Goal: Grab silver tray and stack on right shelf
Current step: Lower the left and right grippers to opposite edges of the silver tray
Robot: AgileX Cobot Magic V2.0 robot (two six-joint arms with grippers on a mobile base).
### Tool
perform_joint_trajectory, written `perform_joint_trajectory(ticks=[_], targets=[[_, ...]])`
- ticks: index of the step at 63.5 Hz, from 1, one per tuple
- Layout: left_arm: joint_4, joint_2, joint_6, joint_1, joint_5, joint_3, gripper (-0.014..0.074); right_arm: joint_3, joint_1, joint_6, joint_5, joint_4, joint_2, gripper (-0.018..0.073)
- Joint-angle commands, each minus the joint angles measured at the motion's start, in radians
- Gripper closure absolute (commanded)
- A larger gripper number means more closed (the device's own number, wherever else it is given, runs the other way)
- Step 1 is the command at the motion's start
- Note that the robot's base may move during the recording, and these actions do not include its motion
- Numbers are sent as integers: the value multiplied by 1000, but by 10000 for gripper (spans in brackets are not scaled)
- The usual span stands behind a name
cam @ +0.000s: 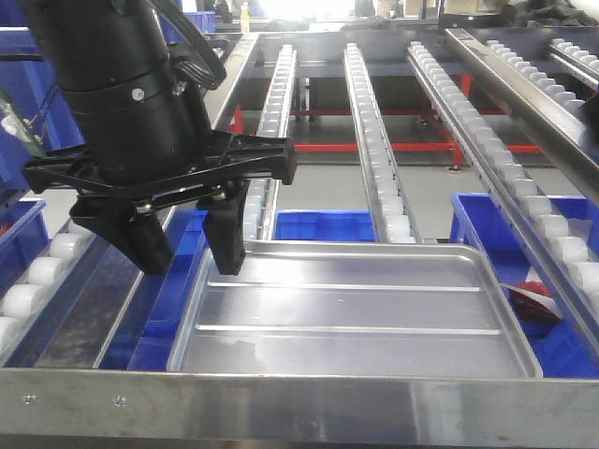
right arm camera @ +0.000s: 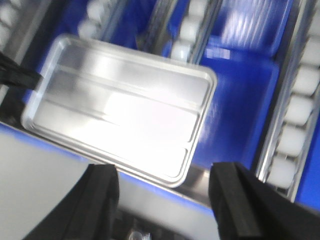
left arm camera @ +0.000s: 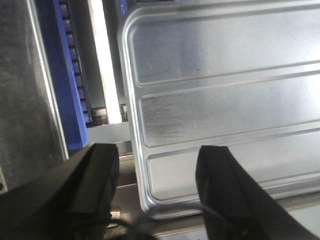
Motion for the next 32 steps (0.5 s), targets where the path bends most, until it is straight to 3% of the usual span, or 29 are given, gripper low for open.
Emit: perform_joint_trajectory(ticks=[1,15,32], targets=[[14,-35,-10,1,-29,-30,333,-95,0,28,-4,-6,115,62],[19,-35,-13,6,-27,-30,333,-233,-4,202,86,-102,366,62],[19,-30,-58,52,-36,-30,333,-253,-4,228,21,-133,515,62]])
